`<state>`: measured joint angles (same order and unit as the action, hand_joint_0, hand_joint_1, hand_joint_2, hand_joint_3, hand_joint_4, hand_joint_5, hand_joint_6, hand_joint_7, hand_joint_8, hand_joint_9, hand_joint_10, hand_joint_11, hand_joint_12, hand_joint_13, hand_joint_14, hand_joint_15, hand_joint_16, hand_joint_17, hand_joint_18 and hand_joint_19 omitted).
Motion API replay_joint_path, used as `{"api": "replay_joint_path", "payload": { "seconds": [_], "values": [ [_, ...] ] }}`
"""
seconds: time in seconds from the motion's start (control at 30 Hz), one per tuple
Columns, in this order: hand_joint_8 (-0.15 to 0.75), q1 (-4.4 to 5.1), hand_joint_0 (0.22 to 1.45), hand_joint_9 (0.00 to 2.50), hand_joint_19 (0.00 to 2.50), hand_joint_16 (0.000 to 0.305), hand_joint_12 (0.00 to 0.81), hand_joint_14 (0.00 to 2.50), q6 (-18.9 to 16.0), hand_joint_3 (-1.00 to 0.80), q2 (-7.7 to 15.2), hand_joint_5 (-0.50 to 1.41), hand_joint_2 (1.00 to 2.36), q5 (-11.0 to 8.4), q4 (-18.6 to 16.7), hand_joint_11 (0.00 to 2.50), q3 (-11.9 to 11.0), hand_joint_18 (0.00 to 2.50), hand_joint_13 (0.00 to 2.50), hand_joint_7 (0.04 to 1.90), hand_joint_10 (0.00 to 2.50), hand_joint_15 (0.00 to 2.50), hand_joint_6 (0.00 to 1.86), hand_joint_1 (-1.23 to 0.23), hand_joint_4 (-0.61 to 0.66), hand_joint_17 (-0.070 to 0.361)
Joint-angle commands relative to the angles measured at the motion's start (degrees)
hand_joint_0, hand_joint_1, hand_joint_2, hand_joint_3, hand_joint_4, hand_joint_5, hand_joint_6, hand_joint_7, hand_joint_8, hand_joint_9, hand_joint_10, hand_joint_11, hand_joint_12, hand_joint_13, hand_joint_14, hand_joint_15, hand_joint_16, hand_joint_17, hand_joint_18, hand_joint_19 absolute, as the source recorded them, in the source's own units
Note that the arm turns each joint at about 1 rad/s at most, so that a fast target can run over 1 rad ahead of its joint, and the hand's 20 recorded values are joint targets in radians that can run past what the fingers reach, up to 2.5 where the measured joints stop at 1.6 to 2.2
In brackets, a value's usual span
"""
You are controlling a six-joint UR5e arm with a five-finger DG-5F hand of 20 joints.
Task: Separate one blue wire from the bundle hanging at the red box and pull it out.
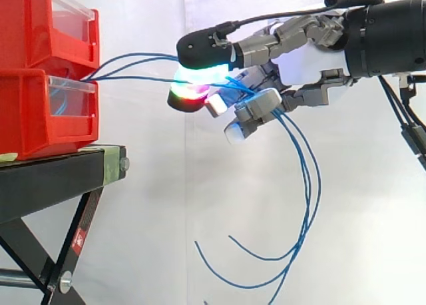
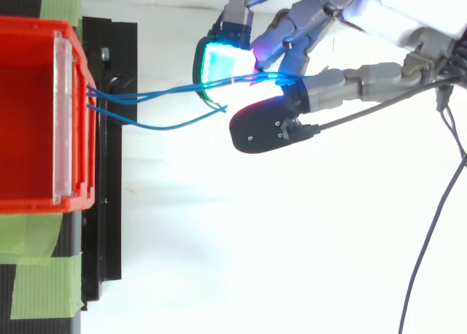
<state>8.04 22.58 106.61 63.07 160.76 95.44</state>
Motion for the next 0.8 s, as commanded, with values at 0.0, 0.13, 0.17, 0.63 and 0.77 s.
{"api": "replay_joint_path", "payload": {
  "seconds": [0.0,0.13,0.17,0.63,0.77],
  "values": [
    [0.379,0.04,0.58,1.02,0.79,0.052,0.33,0.35,0.0,-0.42,0.0,-0.26,1.01,-0.05,0.0,1.09,0.0,0.72,1.3,1.02,0.02,1.64,0.85,-0.57,0.22,0.117],
    [0.381,0.04,0.57,1.03,0.8,0.053,0.333,0.37,0.2,-0.42,0.0,-0.26,1.01,0.04,0.0,1.09,-0.1,0.72,1.3,1.02,0.02,1.63,0.85,-0.52,0.22,0.12],
    [0.38,-0.04,0.57,1.03,0.8,0.054,0.333,0.37,0.2,-0.43,0.0,-0.26,1.01,0.04,0.1,1.1,0.0,0.72,1.3,1.02,0.02,1.63,0.85,-0.51,0.22,0.121],
    [0.399,0.04,0.54,1.04,0.79,0.058,0.342,0.41,0.4,-0.48,0.0,-0.26,1.0,-0.05,0.1,1.09,-0.1,0.75,1.31,1.02,0.02,1.59,0.85,-0.45,0.24,0.13],
    [0.391,0.04,0.56,1.05,0.81,0.057,0.34,0.4,0.4,-0.45,0.0,-0.26,1.0,-0.05,0.0,1.1,0.0,0.74,1.31,1.03,0.02,1.61,0.85,-0.53,0.23,0.128]
  ]
}}
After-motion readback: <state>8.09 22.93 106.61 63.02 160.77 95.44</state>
